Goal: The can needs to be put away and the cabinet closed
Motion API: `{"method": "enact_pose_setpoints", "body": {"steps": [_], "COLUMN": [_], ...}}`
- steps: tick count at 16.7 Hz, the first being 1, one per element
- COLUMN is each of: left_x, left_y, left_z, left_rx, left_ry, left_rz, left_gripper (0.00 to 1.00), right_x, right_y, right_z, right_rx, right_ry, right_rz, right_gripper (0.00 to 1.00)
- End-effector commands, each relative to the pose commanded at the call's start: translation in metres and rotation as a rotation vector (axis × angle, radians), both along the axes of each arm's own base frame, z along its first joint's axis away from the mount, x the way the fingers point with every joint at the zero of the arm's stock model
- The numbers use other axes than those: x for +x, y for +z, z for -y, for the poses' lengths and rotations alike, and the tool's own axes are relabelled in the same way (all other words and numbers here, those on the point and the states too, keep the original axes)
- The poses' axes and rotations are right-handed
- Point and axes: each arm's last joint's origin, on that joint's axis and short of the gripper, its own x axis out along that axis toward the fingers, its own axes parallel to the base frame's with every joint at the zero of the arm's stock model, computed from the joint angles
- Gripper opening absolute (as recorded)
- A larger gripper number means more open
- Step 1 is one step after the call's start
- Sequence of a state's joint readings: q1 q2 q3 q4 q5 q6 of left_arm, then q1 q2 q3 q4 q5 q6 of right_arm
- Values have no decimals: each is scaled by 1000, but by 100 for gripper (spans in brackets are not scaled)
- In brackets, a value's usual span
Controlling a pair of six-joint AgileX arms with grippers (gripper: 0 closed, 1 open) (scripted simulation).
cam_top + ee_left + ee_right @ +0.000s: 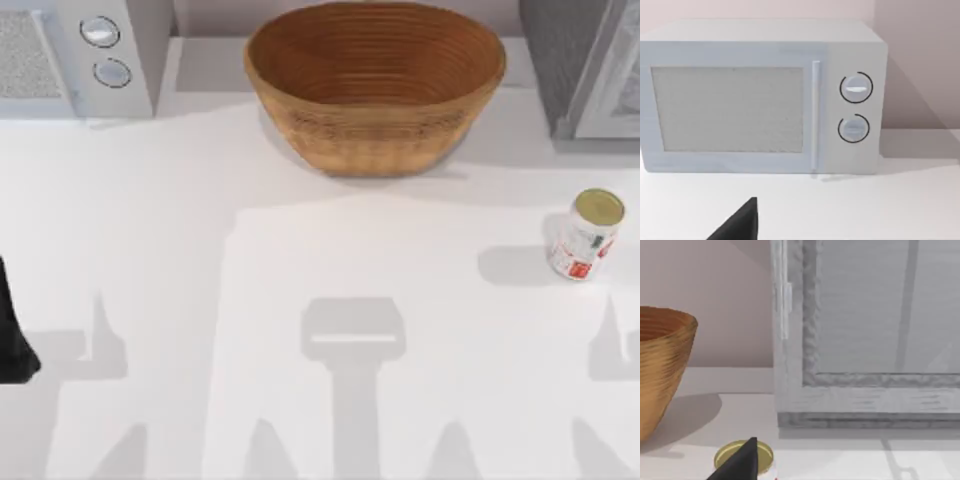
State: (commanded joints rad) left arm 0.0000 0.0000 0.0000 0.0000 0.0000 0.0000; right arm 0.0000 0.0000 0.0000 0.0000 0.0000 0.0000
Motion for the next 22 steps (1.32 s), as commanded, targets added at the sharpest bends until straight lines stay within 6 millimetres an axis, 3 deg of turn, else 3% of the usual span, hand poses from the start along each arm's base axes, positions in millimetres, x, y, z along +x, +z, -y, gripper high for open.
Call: {"method": "enact_pose_setpoints", "body": {"steps": [7,14,18,22], "left_x": [0,0,0,0], "left_y": [0,0,0,0], "left_z": [0,0,0,0], "left_rx": [0,0,0,0], "left_ry": [0,0,0,0], "left_rz": [0,0,0,0], "left_gripper": [100,100,100,100], "right_x": [9,47,77,102], "right_y": [5,8,-5,-32], "right_z": [-2,-15,-30,-47], "right_rx": [11,35,40,35], "right_ry": [0,5,5,2], "right_rz": [-11,-57,-92,-127], "right_gripper": [100,100,100,100]}}
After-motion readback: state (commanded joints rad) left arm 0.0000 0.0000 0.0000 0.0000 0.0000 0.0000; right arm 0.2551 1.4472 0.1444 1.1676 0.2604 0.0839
